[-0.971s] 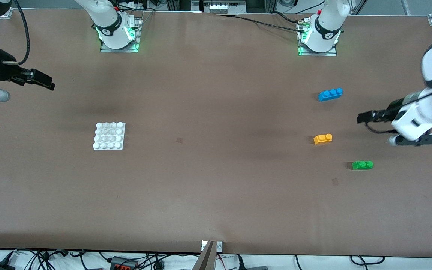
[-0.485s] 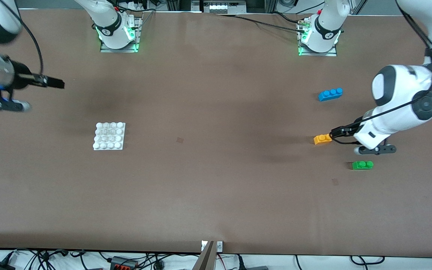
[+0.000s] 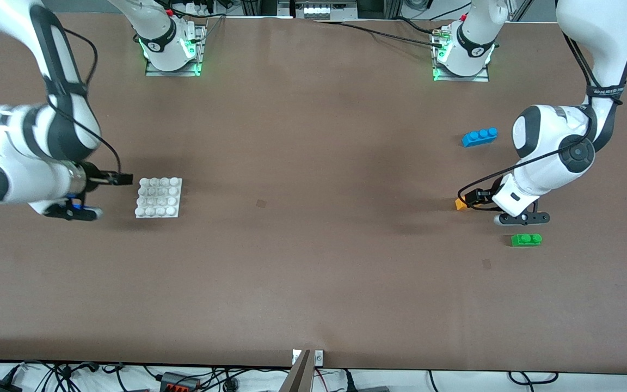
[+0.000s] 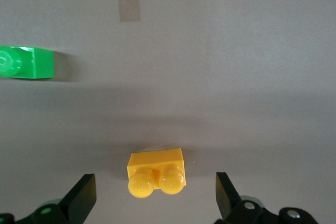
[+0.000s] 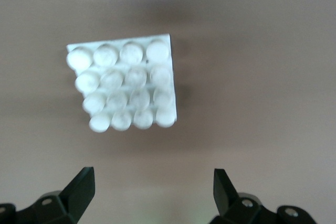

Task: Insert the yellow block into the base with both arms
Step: 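Grasp the yellow block with the left gripper while the right gripper grasps the base, then slide the white base toward the table middle with the right gripper, then release the base with the right gripper while the left gripper carries the block over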

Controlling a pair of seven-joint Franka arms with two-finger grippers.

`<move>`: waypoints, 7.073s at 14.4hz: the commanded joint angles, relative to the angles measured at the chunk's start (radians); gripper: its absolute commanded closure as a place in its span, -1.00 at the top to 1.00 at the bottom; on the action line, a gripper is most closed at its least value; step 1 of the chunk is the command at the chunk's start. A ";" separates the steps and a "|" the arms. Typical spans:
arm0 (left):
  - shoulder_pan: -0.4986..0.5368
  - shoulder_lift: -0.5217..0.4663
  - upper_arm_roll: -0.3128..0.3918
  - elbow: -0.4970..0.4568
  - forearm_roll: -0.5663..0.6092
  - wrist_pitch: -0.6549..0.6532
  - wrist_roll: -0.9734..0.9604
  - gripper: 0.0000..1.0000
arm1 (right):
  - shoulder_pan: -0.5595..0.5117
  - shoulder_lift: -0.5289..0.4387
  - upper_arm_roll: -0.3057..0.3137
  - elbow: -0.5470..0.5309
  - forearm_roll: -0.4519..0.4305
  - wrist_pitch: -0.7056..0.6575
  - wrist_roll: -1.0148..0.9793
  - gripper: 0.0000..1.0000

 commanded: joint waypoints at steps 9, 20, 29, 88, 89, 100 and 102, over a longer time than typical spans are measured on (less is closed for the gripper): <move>-0.003 0.059 0.000 -0.069 -0.007 0.162 0.008 1.00 | -0.031 0.172 0.026 -0.010 0.088 0.184 -0.104 1.00; -0.030 0.067 0.000 -0.103 -0.006 0.188 0.012 1.00 | -0.033 0.215 0.031 -0.013 0.112 0.182 -0.119 0.58; -0.020 0.078 0.002 -0.101 -0.006 0.188 0.075 1.00 | -0.028 0.227 0.037 -0.005 0.115 0.181 -0.116 0.01; -0.408 0.265 -0.035 0.566 -0.019 -0.378 -0.321 0.04 | -0.049 -0.159 0.089 0.388 -0.036 -0.403 -0.144 1.00; -0.418 0.266 -0.035 0.566 -0.018 -0.376 -0.337 0.05 | -0.077 -0.188 0.088 0.368 -0.030 -0.407 -0.203 1.00; -0.592 0.369 -0.035 0.612 -0.015 -0.294 -0.517 0.04 | -0.106 -0.466 -0.043 0.004 0.079 -0.177 -0.225 1.00; -0.610 0.381 -0.035 0.614 -0.010 -0.249 -0.601 0.05 | -0.100 -0.442 -0.038 0.032 0.066 -0.178 -0.222 1.00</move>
